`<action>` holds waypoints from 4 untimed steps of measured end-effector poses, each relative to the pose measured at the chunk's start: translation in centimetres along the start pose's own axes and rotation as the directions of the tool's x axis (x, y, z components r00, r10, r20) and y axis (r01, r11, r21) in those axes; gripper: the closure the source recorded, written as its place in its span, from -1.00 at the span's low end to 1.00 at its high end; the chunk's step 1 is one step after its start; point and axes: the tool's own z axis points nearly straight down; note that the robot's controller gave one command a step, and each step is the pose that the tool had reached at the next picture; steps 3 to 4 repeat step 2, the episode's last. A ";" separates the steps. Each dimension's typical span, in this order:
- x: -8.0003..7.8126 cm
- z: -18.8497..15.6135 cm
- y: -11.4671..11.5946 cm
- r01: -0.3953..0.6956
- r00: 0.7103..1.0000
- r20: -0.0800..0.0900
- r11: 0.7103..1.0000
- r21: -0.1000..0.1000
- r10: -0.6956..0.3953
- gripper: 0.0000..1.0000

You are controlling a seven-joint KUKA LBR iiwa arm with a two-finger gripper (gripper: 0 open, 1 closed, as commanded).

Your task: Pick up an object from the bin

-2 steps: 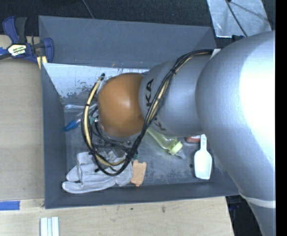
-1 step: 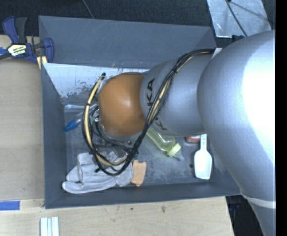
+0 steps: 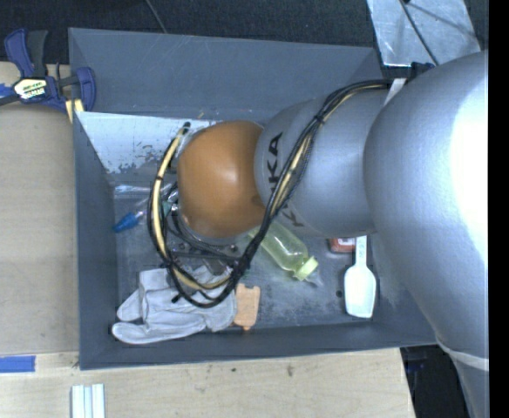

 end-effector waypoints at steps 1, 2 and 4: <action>-0.2 -1.7 0.0 -0.001 1.000 0.006 1.000 0.001 0.001 1.00; -0.3 -2.4 -0.1 -0.001 1.000 0.009 1.000 0.002 0.000 1.00; -0.3 -2.4 -0.1 -0.001 1.000 0.009 1.000 0.002 0.000 1.00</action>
Offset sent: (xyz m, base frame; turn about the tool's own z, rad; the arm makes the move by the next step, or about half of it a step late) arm -0.0003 -0.0001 0.0171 0.0000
